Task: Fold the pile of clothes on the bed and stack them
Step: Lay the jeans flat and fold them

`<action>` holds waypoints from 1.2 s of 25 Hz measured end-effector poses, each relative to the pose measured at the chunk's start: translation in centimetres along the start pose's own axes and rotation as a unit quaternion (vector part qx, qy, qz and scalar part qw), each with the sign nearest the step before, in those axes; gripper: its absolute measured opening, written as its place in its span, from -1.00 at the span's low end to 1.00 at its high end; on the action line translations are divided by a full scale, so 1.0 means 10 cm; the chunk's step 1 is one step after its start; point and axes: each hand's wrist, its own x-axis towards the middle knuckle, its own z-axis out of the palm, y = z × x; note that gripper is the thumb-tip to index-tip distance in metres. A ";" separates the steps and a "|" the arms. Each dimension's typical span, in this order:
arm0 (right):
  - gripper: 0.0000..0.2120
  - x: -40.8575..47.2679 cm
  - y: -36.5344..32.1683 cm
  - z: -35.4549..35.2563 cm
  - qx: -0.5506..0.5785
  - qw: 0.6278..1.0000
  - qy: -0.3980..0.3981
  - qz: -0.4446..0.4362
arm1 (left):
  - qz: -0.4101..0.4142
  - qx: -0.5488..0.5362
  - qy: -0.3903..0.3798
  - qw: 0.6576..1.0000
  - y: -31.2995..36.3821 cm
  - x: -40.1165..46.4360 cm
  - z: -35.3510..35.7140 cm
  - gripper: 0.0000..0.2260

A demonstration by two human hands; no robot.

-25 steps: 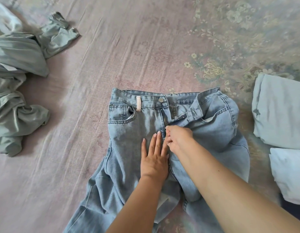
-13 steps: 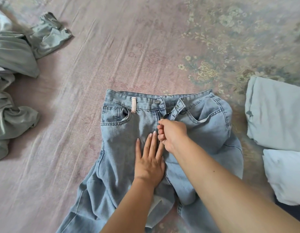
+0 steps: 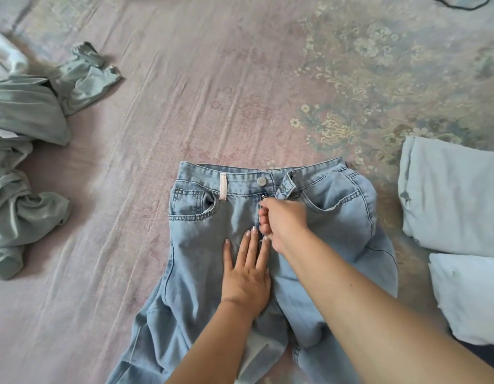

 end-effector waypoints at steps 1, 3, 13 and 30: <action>-0.74 0.00 0.08 -0.06 -0.036 0.998 0.017 -0.039 | 0.011 -0.014 0.016 1.000 -0.05 0.00 -0.06 -0.47; -0.79 0.03 0.13 -0.17 -0.103 0.979 0.088 -0.152 | 0.052 -0.056 0.095 0.993 -0.14 0.02 -0.20 -0.58; -0.66 0.33 -0.50 0.05 -0.478 0.844 0.130 -0.208 | -0.131 -0.238 -0.052 0.961 -0.39 1.29 -1.34 -0.65; -0.95 -0.32 -0.08 -0.68 0.011 0.995 -0.081 -0.065 | -0.277 -0.709 -0.003 0.649 0.14 0.39 -1.43 -0.88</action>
